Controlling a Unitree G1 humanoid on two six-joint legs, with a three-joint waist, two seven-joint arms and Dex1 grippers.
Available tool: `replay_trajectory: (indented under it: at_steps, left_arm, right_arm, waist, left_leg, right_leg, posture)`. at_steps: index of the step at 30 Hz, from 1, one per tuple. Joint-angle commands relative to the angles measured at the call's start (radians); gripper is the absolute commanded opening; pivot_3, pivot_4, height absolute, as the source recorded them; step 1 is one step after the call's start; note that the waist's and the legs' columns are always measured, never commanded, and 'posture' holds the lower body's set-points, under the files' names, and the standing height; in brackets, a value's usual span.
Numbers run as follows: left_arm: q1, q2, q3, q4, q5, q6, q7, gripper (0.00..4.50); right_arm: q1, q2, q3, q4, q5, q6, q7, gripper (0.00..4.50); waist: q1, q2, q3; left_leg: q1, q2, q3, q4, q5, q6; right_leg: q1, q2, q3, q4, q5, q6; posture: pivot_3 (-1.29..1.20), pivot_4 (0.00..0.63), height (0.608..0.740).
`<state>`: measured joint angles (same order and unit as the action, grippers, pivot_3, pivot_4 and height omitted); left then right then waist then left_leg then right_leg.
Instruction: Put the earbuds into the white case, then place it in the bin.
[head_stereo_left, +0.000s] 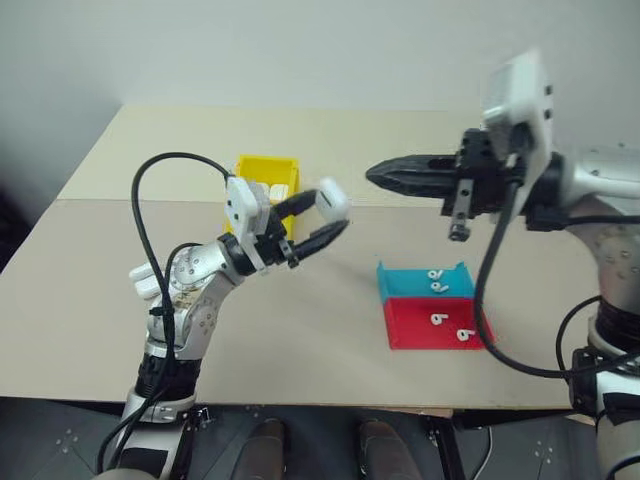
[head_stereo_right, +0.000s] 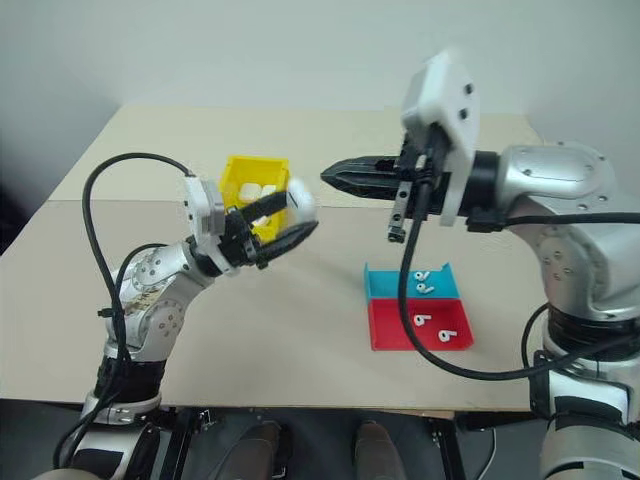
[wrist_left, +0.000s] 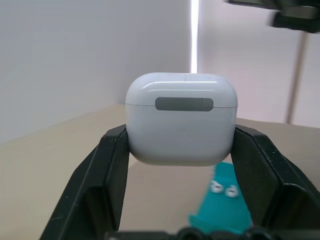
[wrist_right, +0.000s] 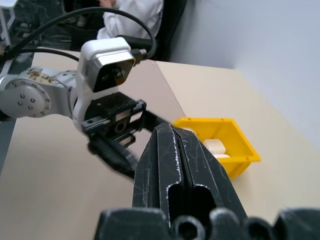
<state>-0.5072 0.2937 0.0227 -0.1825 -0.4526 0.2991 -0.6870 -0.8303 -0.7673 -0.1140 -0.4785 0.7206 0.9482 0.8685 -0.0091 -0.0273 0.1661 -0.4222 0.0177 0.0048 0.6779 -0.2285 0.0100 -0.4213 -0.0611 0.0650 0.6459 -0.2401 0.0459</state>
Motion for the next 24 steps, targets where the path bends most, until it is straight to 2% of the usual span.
replay_trajectory:
  at_steps: [1,4,11,18,23,24]
  left_arm:
    - [-0.062,-0.046,0.047,0.025,0.079,-0.01,0.2,2.76]
    - [-0.111,-0.094,0.061,0.111,0.191,-0.015,0.391,2.76]
    - [-0.203,-0.121,0.051,0.327,0.345,-0.027,0.59,2.76]
    - [-0.294,-0.138,0.049,0.508,0.393,-0.017,0.67,2.76]
    - [-0.308,-0.14,0.055,0.532,0.38,-0.013,0.666,4.38]
    - [-0.307,-0.139,0.056,0.527,0.379,-0.013,0.662,4.49]
  right_arm:
    - [0.057,-0.023,-0.011,-0.074,0.002,0.035,-0.067,0.05]
    - [0.115,-0.012,0.048,-0.115,-0.064,0.034,-0.162,0.05]
    - [0.123,0.087,0.112,-0.13,-0.112,0.054,-0.315,0.05]
    - [0.135,0.086,0.12,-0.154,-0.105,0.068,-0.334,0.05]
    - [0.142,0.095,0.124,-0.165,-0.102,0.078,-0.349,0.0]
    - [0.143,0.096,0.127,-0.165,-0.105,0.077,-0.352,0.0]
  waist:
    - [0.0,0.0,0.0]
    - [0.004,0.0,0.0]
    - [-0.003,0.0,0.0]
    - [0.004,0.0,0.0]
    - [0.003,0.0,0.0]
    - [0.003,0.0,0.0]
  left_leg:
    - [0.0,0.0,0.0,0.0,0.0,0.0]
    - [0.0,-0.001,0.0,0.0,0.0,0.0]
    - [0.0,-0.001,0.0,-0.001,0.0,0.0]
    - [-0.002,-0.002,-0.001,0.0,0.0,0.0]
    - [-0.002,-0.002,-0.001,0.0,0.0,0.0]
    - [-0.002,-0.002,-0.001,0.0,0.0,0.0]
  right_leg:
    - [0.0,0.0,0.0,0.0,0.0,0.0]
    - [0.0,0.0,0.0,0.0,0.0,0.0]
    - [-0.002,0.001,0.001,0.001,0.0,0.0]
    - [-0.002,0.0,0.0,0.0,0.0,0.001]
    - [-0.002,0.0,0.0,0.0,0.0,0.001]
    - [-0.002,0.0,0.0,0.0,0.0,0.001]
  posture:
    - [0.0,0.15,0.74]
    - [0.0,0.15,0.74]
    - [0.0,0.15,0.74]
    - [0.0,0.15,0.74]
    - [0.0,0.15,0.74]
    - [0.0,0.15,0.74]
